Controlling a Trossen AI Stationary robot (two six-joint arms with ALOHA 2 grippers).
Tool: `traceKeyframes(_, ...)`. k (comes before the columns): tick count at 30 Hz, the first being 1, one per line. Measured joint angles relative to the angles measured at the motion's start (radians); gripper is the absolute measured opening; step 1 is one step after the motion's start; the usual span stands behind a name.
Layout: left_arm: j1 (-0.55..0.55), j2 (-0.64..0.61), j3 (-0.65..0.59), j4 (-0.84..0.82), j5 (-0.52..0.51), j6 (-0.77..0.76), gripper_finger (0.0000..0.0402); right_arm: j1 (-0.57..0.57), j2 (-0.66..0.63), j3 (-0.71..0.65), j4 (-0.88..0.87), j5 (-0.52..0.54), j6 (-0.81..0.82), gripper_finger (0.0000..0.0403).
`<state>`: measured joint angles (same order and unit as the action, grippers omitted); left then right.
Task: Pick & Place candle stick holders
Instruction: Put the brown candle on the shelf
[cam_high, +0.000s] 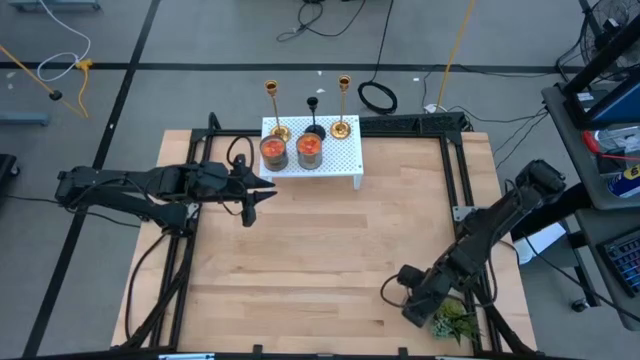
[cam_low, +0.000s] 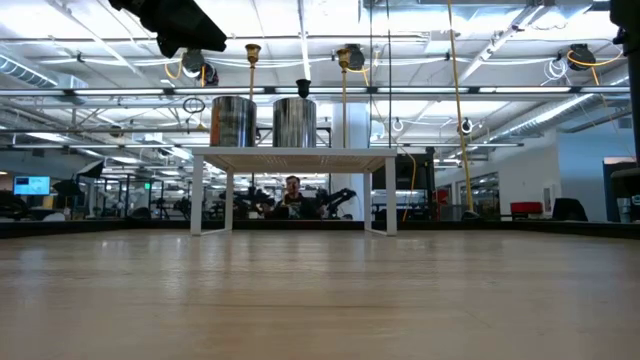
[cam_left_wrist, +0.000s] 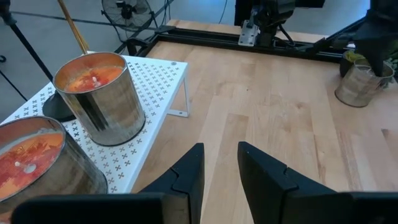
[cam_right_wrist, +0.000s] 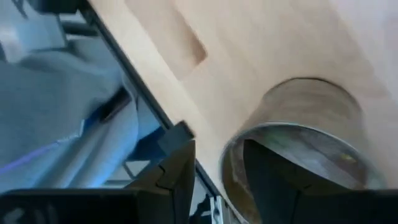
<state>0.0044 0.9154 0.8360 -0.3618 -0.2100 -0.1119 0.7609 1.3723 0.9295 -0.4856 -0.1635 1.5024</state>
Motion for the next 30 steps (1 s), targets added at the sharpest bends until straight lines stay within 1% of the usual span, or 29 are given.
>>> traceKeyframes(3,0.0,0.0,0.0,0.001,0.0,0.0,0.0104,-0.008,0.027,0.0,0.011,-0.021,-0.046,0.0132)
traceKeyframes(6,0.0,0.0,0.0,0.001,0.0,0.001,0.0104,-0.022,0.035,0.0,0.008,-0.02,-0.115,0.0132)
traceKeyframes(10,0.0,0.0,0.0,0.001,0.0,0.001,0.0104,-0.042,0.034,0.0,-0.034,-0.023,-0.193,0.0118)
traceKeyframes(13,0.0,0.0,0.0,0.001,0.0,0.004,0.0104,-0.054,0.034,0.0,-0.062,-0.025,-0.24,0.0095)
traceKeyframes(16,0.0,0.0,0.0,0.001,0.0,0.004,0.0104,-0.064,0.034,0.0,-0.07,-0.027,-0.28,0.0064)
traceKeyframes(19,0.0,0.0,0.0,0.001,0.0,0.004,0.0104,-0.074,0.034,0.0,-0.069,-0.064,-0.334,0.0025)
traceKeyframes(21,0.0,0.0,0.0,0.001,0.0,0.004,0.0104,-0.084,0.033,0.001,-0.074,-0.08,-0.365,0.001)
traceKeyframes(26,0.0,0.0,0.0,0.0,0.0,0.004,0.0104,-0.123,0.033,0.002,-0.105,-0.102,-0.431,0.0016)
traceKeyframes(30,0.0,0.0,0.0,0.0,0.0,0.012,0.0104,-0.165,0.026,0.002,-0.095,-0.089,-0.597,0.0006)
